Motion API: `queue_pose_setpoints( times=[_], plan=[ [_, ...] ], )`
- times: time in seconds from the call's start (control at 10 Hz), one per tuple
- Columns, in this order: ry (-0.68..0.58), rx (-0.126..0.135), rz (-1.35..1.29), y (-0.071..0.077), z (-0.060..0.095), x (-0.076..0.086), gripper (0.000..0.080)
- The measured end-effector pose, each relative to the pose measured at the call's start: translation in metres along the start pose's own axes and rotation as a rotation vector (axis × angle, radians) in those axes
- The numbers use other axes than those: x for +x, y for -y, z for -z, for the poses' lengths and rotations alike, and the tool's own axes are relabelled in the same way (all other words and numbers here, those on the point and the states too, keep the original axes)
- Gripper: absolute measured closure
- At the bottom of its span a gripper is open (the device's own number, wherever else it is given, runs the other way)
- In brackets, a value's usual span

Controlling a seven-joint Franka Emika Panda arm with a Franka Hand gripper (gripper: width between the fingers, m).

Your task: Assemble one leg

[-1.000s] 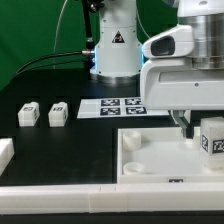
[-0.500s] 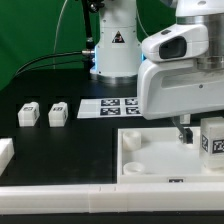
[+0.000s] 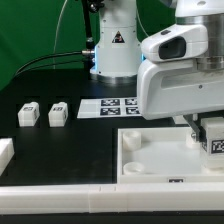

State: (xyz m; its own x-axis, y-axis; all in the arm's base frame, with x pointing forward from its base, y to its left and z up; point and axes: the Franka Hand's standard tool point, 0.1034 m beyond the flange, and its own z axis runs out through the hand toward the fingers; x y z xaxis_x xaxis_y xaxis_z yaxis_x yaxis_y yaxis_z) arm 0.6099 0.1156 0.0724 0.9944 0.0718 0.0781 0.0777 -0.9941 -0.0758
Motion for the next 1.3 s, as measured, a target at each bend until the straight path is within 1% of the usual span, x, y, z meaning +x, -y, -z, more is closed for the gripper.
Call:
queue_pose_setpoints(
  times=[0.3, 0.6, 0.9, 1.0, 1.1, 1.3],
  plan=[
    [0.0, 0.0, -0.022, 0.0, 0.0, 0.0, 0.0508],
    [-0.013, 0.01, -0.326, -0.0013, -0.0006, 0.0004, 0.0508],
    [-0.027, 0.017, -0.72, -0.0012, -0.0012, 0.0, 0.0508],
    [-0.026, 0.022, -0.828, -0.0015, -0.0013, -0.0001, 0.0507],
    [-0.024, 0.036, -0.938, -0.0019, -0.0014, -0.0001, 0.0507],
    [-0.017, 0.044, -1.157, -0.0016, -0.0016, -0.0004, 0.0507]
  ],
)
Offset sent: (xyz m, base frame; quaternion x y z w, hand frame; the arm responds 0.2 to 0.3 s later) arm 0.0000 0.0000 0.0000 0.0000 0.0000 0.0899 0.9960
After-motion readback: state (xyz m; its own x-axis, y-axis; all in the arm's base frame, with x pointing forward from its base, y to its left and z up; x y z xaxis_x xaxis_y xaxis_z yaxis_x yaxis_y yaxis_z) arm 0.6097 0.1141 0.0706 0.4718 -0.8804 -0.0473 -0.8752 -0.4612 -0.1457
